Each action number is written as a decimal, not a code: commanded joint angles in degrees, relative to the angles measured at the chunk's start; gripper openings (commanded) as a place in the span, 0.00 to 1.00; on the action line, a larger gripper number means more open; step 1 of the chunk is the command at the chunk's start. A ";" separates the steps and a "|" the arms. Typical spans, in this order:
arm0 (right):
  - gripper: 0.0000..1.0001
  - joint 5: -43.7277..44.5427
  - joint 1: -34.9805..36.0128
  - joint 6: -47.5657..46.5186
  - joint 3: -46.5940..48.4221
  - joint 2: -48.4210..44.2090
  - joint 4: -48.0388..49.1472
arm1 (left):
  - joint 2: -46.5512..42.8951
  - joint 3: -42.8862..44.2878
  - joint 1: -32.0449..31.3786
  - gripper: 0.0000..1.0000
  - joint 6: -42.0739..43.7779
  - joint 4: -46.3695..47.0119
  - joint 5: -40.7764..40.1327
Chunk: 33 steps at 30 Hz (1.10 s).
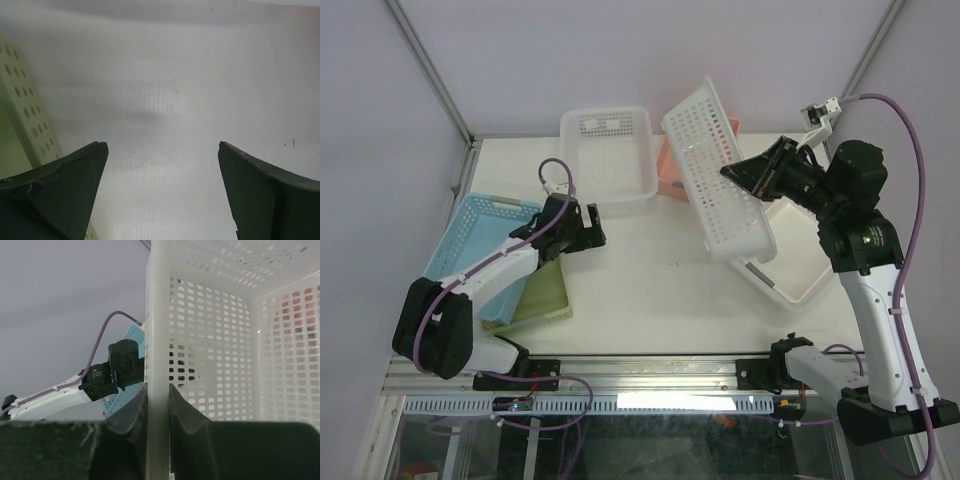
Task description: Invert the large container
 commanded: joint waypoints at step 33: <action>0.00 -23.14 13.05 57.91 -36.24 9.48 68.92 | -18.72 25.94 8.61 0.99 0.79 -8.68 -3.78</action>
